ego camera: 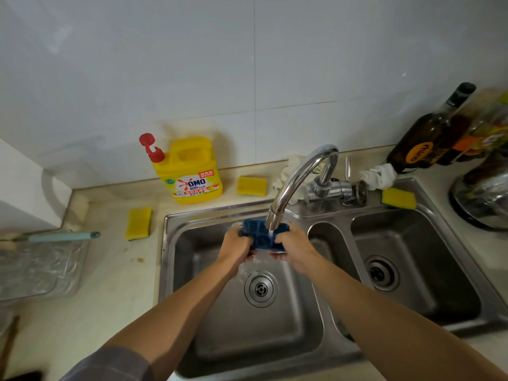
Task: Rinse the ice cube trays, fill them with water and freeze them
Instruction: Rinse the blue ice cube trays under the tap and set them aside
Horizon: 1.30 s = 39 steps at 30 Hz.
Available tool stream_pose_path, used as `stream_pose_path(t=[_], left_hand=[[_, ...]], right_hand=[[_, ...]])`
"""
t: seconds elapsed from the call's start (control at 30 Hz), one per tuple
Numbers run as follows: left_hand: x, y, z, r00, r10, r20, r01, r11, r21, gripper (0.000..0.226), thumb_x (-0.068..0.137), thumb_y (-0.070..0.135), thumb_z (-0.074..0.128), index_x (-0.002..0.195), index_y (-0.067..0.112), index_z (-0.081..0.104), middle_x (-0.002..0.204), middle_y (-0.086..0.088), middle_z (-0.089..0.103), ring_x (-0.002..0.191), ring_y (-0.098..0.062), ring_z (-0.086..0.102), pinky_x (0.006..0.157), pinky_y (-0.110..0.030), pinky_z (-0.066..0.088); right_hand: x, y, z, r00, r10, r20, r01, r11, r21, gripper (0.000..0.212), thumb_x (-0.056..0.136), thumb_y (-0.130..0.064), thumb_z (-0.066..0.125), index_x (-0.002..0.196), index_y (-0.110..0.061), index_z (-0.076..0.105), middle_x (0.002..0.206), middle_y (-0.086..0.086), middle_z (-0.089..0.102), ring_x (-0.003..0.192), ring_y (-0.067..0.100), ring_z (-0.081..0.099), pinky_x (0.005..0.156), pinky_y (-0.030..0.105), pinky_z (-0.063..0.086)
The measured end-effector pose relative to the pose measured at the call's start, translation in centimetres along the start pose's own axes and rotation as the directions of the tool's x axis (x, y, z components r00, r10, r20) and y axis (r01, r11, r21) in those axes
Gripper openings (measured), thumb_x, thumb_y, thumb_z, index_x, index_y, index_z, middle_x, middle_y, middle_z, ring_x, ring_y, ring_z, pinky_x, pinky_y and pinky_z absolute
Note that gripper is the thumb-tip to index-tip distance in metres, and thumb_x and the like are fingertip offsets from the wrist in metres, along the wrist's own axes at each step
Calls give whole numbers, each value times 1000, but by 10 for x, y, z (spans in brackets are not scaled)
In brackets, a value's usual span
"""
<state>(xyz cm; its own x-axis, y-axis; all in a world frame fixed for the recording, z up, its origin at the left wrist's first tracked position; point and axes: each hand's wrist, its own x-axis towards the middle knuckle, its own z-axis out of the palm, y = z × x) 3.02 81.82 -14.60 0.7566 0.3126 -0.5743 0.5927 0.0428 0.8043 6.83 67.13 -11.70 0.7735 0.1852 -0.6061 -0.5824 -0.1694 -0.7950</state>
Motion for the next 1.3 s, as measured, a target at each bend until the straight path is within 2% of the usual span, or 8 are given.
stream_pose_path(t=[0.2, 0.33, 0.5, 0.73, 0.87, 1.03, 1.2, 1.3], left_hand=[[2, 2, -10, 999, -30, -18, 28, 997, -73, 35, 94, -1, 40, 112, 19, 62, 88, -10, 71, 62, -16, 59, 52, -27, 52], [-3, 5, -5, 993, -44, 108, 53, 994, -90, 18, 101, 9, 49, 111, 20, 59, 93, -11, 72, 60, -16, 69, 52, -25, 54], [-9, -6, 2, 981, -35, 192, 32, 999, 16, 15, 99, 16, 61, 113, 14, 64, 93, -11, 75, 68, -19, 70, 58, -26, 58], [-11, -5, 15, 992, 78, 96, -80, 997, 11, 31, 83, 7, 69, 112, 15, 61, 95, -13, 72, 68, -20, 66, 59, -34, 58], [-5, 1, 16, 976, 14, -217, -16, 1000, -6, 47, 81, -1, 64, 125, 8, 51, 109, -16, 68, 89, -28, 69, 73, -42, 61], [-7, 8, 18, 959, -274, -65, 258, 946, -195, 17, 96, 8, 49, 107, 8, 62, 101, -17, 73, 84, -26, 72, 59, -33, 57], [-8, 9, 15, 997, 25, -73, -15, 991, 136, 23, 93, 2, 45, 104, 13, 62, 101, -12, 70, 90, -22, 69, 76, -35, 59], [-3, 13, 18, 996, 42, -80, -28, 985, 169, 18, 97, 15, 47, 108, 12, 62, 99, -11, 71, 90, -27, 71, 84, -44, 61]], right_hand=[[7, -1, 13, 998, 17, 57, -25, 989, 146, 26, 92, 3, 54, 106, -15, 66, 110, 16, 69, 98, 34, 71, 84, 55, 62], [12, 4, 3, 990, 82, -115, -66, 989, 132, 19, 96, -2, 56, 92, -15, 69, 104, 17, 71, 92, 32, 71, 84, 52, 62], [8, 7, 2, 987, -58, -151, 28, 981, -193, 11, 94, -6, 59, 93, -16, 59, 97, 12, 68, 87, 29, 72, 71, 51, 64], [4, 7, -3, 993, 71, -95, -74, 997, -36, 14, 96, 0, 53, 99, -11, 60, 108, 18, 66, 88, 37, 72, 58, 41, 63], [3, 3, 5, 999, 52, 8, -51, 997, -56, 14, 100, -12, 60, 112, -7, 55, 111, 21, 67, 88, 39, 74, 68, 47, 65], [2, 4, 12, 992, 96, 81, -90, 993, -79, 15, 99, -4, 54, 114, -8, 53, 100, 25, 72, 76, 38, 77, 70, 49, 65], [2, 11, 11, 1000, -2, 7, 5, 937, -348, 14, 98, 0, 49, 100, -10, 58, 78, 14, 72, 53, 21, 70, 56, 37, 63], [1, 14, 16, 999, -23, 47, 39, 921, -387, 15, 98, -4, 48, 105, -6, 60, 74, 15, 75, 56, 23, 68, 54, 34, 59]])
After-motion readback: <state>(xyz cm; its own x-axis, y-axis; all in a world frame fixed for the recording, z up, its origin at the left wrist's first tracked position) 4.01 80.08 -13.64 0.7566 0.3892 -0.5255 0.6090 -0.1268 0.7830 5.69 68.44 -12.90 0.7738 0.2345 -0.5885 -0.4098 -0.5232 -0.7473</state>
